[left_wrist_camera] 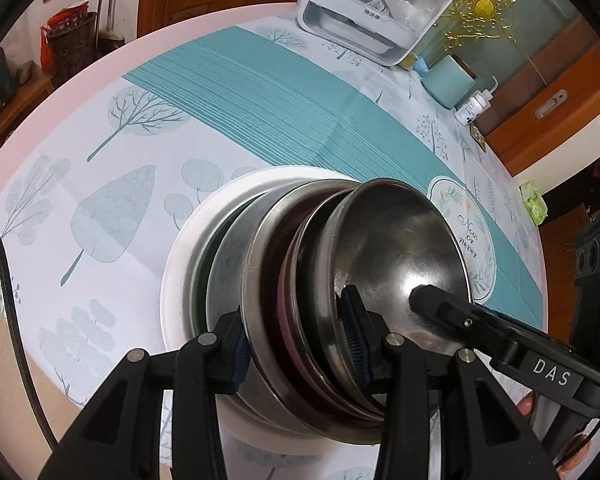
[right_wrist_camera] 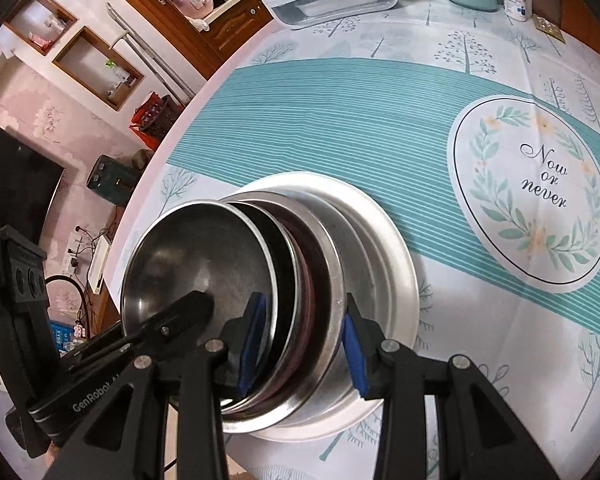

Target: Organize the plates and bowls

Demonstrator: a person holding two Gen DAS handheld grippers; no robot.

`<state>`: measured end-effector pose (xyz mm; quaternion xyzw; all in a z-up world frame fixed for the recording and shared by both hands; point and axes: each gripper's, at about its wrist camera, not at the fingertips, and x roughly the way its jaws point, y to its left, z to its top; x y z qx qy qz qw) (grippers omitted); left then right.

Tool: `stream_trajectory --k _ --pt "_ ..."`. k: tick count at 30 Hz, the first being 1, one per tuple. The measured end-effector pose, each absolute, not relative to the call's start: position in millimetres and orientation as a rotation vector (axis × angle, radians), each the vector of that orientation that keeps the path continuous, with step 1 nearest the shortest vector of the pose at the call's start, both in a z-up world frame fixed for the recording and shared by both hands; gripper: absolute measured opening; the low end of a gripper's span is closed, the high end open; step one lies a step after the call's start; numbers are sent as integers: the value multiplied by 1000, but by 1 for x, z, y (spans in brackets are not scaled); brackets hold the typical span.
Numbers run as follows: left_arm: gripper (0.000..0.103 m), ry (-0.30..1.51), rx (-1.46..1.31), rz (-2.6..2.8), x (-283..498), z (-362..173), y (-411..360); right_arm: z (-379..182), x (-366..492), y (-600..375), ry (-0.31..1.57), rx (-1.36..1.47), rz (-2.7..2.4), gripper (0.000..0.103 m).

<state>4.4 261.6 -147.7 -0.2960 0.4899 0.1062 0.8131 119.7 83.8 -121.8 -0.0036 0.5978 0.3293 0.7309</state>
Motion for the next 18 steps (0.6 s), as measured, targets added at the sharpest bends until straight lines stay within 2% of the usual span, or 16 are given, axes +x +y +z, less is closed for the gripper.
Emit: stream_trajectory --k 3,5,10,12,18 --pt "41 1056 -608 220 9 -150 261 -124 120 85 1318 -27 720 39" --pt "46 1049 -556 244 10 -147 258 -124 118 83 1308 -45 717 40" --pt "76 972 -380 299 9 -125 249 -108 111 79 1212 -93 702 41" --pt "80 956 -320 310 8 -117 246 -104 108 78 1194 -100 701 41" --pt "81 947 -228 293 4 -105 239 -98 94 73 1131 -142 661 41"
